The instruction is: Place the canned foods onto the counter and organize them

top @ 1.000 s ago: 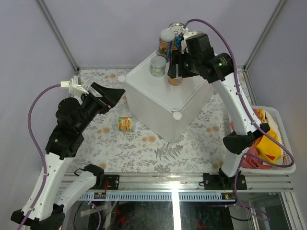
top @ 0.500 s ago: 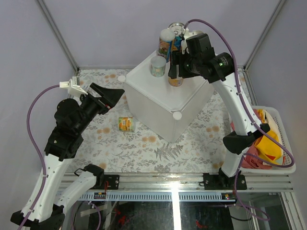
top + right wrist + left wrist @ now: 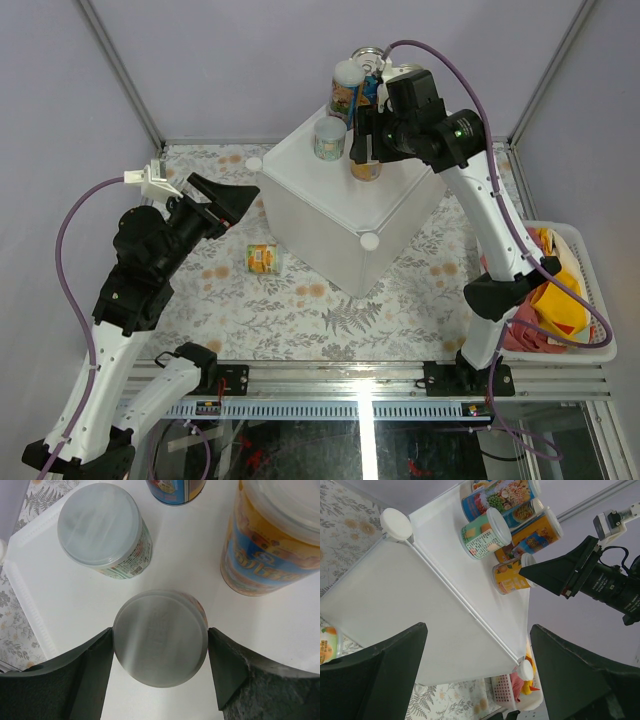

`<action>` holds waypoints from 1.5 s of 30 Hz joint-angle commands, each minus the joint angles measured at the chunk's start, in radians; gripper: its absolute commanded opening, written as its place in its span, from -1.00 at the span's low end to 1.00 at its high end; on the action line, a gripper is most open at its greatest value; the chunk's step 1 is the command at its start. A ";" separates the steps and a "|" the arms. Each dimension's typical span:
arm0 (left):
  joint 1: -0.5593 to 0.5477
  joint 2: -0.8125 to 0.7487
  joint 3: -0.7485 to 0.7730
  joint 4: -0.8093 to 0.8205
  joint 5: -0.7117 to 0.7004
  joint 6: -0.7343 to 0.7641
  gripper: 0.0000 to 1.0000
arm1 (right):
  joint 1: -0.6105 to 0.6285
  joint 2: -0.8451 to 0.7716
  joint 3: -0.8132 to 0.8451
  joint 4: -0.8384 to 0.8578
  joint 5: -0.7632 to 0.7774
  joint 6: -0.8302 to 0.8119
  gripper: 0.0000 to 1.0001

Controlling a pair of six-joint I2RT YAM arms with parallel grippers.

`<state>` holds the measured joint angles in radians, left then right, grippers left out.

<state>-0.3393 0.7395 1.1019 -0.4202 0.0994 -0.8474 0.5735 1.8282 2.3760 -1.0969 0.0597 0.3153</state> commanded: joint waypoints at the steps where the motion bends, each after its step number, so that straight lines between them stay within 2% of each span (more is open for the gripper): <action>1: 0.006 -0.004 0.020 0.008 0.003 0.014 0.68 | 0.008 0.002 0.032 0.019 -0.025 -0.018 -0.07; 12: 0.007 0.000 0.023 0.011 0.004 0.016 0.68 | 0.003 0.009 0.026 0.026 -0.021 -0.021 -0.02; 16: 0.007 0.001 0.020 0.011 0.003 0.018 0.68 | 0.000 0.009 0.016 0.032 -0.024 -0.020 0.09; 32: 0.007 0.006 0.014 0.012 0.003 0.022 0.68 | -0.006 0.011 -0.009 0.047 -0.026 -0.024 0.27; 45: 0.007 0.011 0.013 0.016 0.002 0.026 0.68 | -0.007 0.009 -0.014 0.053 -0.021 -0.030 0.34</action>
<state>-0.3393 0.7486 1.1019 -0.4202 0.0994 -0.8467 0.5694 1.8359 2.3589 -1.0630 0.0586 0.3141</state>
